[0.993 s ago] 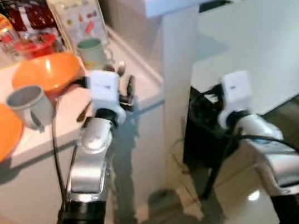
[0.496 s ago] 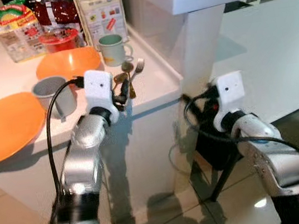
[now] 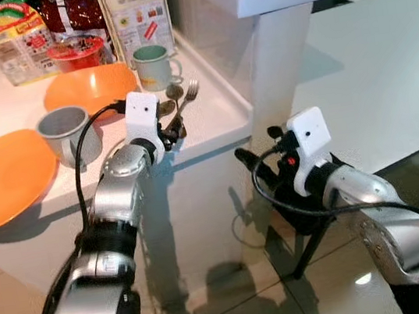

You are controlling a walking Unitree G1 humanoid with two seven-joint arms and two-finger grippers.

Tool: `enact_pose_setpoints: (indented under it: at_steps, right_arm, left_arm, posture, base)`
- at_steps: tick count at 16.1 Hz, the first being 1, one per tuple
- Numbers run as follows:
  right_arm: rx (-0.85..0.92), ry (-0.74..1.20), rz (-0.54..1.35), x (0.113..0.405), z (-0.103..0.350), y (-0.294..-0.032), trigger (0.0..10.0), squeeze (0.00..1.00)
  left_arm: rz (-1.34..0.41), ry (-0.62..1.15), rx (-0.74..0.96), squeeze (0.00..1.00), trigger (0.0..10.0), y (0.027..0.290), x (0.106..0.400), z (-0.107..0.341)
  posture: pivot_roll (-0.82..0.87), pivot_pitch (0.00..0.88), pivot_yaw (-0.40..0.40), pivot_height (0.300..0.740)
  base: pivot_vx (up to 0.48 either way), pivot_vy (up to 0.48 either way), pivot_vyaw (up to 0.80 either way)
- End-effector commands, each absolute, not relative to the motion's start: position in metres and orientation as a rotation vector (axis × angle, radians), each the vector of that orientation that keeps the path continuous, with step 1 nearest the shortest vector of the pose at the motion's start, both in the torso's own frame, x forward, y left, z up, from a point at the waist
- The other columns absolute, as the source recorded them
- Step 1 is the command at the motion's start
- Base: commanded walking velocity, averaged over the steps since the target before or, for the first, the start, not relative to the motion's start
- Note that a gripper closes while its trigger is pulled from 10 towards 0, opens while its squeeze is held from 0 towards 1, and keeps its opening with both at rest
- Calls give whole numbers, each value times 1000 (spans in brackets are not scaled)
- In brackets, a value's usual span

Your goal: Setting the table

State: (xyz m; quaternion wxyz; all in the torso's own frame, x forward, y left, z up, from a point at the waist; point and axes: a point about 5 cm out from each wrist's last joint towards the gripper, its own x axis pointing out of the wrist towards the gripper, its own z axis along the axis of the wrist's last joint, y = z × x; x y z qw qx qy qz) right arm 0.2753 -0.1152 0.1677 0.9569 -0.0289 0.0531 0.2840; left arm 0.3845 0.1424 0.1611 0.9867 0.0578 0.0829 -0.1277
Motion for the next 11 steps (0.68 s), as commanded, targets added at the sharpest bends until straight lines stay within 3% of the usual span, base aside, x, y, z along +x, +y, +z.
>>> enact_pose_setpoints:
  at_steps: [1, 11]
  right_arm:
    - [-61, 112, 592, 271, 170, -116, 10000, 0]
    - [-95, 155, 576, 251, 172, -131, 10000, 0]
  left_arm:
    - [-256, 152, 117, 0, 10000, 145, 390, 165]
    - [-275, 163, 90, 0, 10000, 145, 405, 170]
  posture:
    - [-60, 0, -7, 740]
    - [-156, 0, -1, 740]
  base:
    - [0, 0, 0]
    - [0, 0, 0]
